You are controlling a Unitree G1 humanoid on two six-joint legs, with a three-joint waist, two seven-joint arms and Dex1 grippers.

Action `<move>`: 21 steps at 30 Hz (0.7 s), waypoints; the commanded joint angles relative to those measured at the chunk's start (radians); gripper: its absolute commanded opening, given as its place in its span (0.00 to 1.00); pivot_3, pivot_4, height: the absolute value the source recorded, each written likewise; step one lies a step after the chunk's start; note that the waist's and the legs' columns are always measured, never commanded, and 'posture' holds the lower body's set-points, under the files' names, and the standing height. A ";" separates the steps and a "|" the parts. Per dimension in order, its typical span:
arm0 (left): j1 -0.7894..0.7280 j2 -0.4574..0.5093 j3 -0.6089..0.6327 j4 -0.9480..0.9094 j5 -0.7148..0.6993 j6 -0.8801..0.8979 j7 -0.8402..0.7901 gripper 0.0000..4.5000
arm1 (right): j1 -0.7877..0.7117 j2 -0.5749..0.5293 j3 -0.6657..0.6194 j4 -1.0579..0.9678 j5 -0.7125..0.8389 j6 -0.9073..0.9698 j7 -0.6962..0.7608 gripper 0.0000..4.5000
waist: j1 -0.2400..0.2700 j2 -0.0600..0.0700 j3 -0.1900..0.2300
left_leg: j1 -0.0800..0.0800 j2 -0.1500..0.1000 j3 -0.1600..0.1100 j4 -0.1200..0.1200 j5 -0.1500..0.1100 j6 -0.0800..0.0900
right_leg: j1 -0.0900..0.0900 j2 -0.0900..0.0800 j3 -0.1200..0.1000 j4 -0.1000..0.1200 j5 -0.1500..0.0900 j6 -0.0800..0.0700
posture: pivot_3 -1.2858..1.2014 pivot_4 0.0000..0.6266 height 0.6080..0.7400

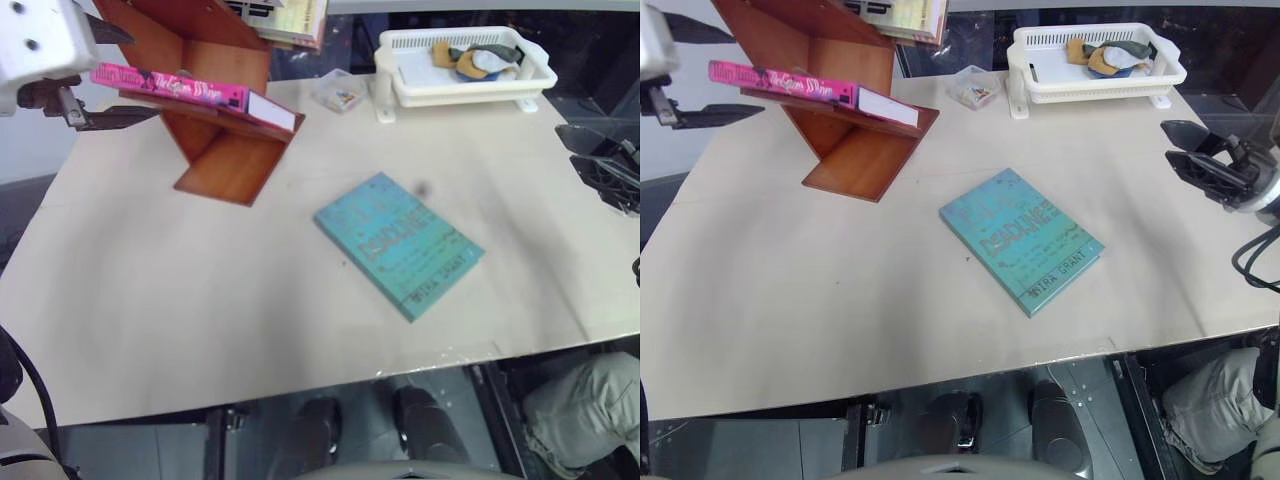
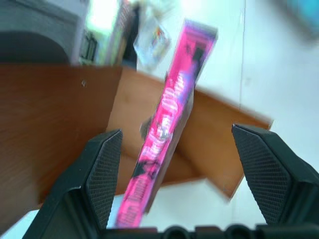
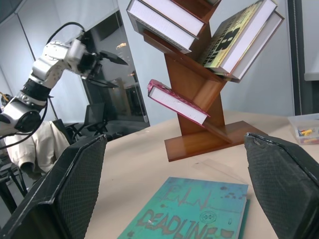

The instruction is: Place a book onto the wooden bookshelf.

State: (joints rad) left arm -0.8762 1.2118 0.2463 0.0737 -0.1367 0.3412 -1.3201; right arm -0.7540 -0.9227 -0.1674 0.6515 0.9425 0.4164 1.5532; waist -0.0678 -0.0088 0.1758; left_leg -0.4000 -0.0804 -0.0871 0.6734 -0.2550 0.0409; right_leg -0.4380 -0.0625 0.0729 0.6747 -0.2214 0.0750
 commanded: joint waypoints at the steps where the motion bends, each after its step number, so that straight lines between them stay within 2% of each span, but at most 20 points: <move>1: 0.086 -0.040 0.174 -0.121 -0.149 0.178 0.055 0.86 | 0.010 -0.028 -0.033 -0.028 0.017 0.002 0.061 1.00 | 0.001 0.000 0.000 | 0.000 0.000 0.000 0.000 0.000 0.000 | 0.000 0.000 0.000 0.001 0.000 0.000 | 0.52 0.24 1.00; 6: 0.260 -0.161 0.392 -0.354 -0.372 0.453 0.176 0.86 | 0.042 -0.045 -0.044 -0.040 0.015 -0.001 0.061 1.00 | 0.004 0.000 0.000 | 0.000 0.001 -0.001 0.000 0.000 0.000 | 0.001 -0.002 -0.001 -0.002 0.000 0.000 | 0.52 0.24 1.00; 8: 0.349 -0.243 0.472 -0.467 -0.466 0.551 0.240 0.86 | 0.060 -0.055 -0.053 -0.042 0.013 -0.004 0.061 1.00 | 0.005 0.000 0.000 | 0.000 0.002 -0.002 0.001 0.000 0.000 | 0.002 -0.003 -0.002 -0.003 0.000 0.000 | 0.52 0.24 1.00; 11: 0.562 -0.442 0.568 -0.676 -0.623 0.710 0.392 0.86 | 0.144 -0.092 -0.047 -0.060 -0.005 -0.022 0.061 1.00 | 0.014 0.004 -0.003 | 0.003 0.002 -0.003 -0.002 0.000 0.000 | 0.006 -0.004 -0.003 -0.008 0.000 0.000 | 0.52 0.24 1.00; 13: 0.668 -0.511 0.598 -0.744 -0.665 0.735 0.460 0.86 | 0.179 -0.105 -0.049 -0.059 -0.014 -0.037 0.061 1.00 | 0.020 -0.001 0.000 | 0.003 0.003 -0.003 -0.003 0.000 0.000 | 0.008 -0.003 -0.004 -0.011 0.000 0.000 | 0.52 0.24 1.00; 16: 0.744 -0.539 0.626 -0.759 -0.718 0.734 0.527 0.86 | 0.198 -0.105 -0.047 -0.042 -0.043 -0.079 0.061 1.00 | 0.029 -0.003 0.001 | 0.002 0.005 -0.004 -0.002 0.000 -0.001 | 0.007 -0.002 -0.005 -0.011 0.002 -0.002 | 0.52 0.24 1.00; 18: 0.852 -0.591 0.631 -0.778 -0.713 0.704 0.555 0.86 | 0.204 -0.097 -0.048 0.001 -0.093 -0.151 0.061 1.00 | 0.030 0.000 -0.001 | 0.006 0.005 -0.003 -0.002 0.000 -0.001 | 0.011 -0.002 -0.005 -0.012 0.002 -0.002 | 0.52 0.24 1.00; 21: 1.002 -0.617 0.600 -0.806 -0.668 0.629 0.544 0.86 | 0.215 -0.093 -0.053 0.048 -0.146 -0.230 0.061 1.00 | 0.029 0.000 -0.001 | 0.016 0.005 -0.002 -0.005 -0.001 -0.001 | 0.021 -0.002 -0.004 -0.016 0.002 -0.002 | 0.52 0.24 1.00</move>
State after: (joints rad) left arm 0.0882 0.5950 0.8450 -0.6970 -0.8244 1.0309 -0.7806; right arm -0.5371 -1.0020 -0.1861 0.6784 0.8254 0.2587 1.5602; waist -0.0388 -0.0088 0.1752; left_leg -0.3828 -0.0750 -0.0889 0.6676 -0.2561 0.0406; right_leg -0.4142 -0.0642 0.0687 0.6570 -0.2198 0.0725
